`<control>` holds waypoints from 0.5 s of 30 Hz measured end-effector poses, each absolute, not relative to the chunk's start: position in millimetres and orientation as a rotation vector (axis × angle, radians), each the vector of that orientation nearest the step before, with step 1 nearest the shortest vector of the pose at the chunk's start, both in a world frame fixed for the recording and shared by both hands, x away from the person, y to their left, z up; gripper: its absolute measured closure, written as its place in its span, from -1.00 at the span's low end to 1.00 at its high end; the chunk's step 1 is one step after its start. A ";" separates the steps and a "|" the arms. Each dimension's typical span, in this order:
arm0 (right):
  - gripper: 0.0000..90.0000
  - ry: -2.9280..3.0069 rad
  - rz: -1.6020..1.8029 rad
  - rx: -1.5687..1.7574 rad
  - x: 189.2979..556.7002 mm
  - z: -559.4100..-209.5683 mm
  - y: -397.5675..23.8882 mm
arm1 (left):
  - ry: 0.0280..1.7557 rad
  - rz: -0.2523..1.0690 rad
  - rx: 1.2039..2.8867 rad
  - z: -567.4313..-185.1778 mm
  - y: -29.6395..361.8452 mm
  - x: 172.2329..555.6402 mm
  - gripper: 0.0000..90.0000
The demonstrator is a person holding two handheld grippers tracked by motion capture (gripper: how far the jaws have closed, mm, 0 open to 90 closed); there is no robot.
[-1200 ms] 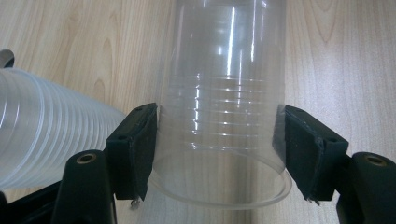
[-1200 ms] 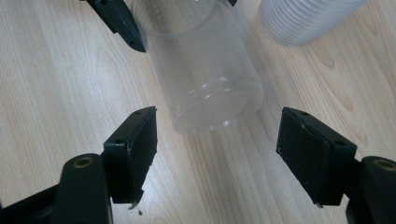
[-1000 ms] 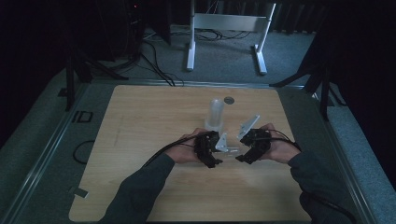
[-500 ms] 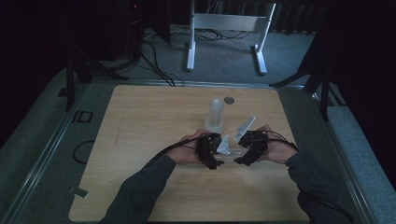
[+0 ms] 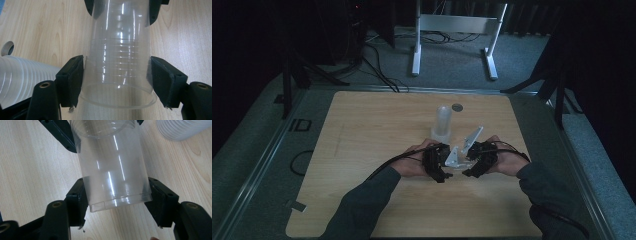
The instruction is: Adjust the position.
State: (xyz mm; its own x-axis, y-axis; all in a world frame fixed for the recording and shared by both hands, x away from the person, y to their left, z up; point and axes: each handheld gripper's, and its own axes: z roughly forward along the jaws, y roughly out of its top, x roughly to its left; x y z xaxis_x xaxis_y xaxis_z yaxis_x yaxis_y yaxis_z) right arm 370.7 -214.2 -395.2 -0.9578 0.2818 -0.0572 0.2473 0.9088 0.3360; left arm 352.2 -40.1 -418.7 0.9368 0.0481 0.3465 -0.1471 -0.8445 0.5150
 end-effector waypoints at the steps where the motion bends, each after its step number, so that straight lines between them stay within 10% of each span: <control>1: -0.11 2.967 0.502 0.412 370.7 -395.2 -214.2 | -0.070 0.470 2.536 -418.5 -40.1 352.2 -0.32; 15: -0.07 2.964 0.505 0.426 369.7 -395.1 -215.5 | -0.026 0.449 2.520 -418.6 -40.3 353.7 -0.52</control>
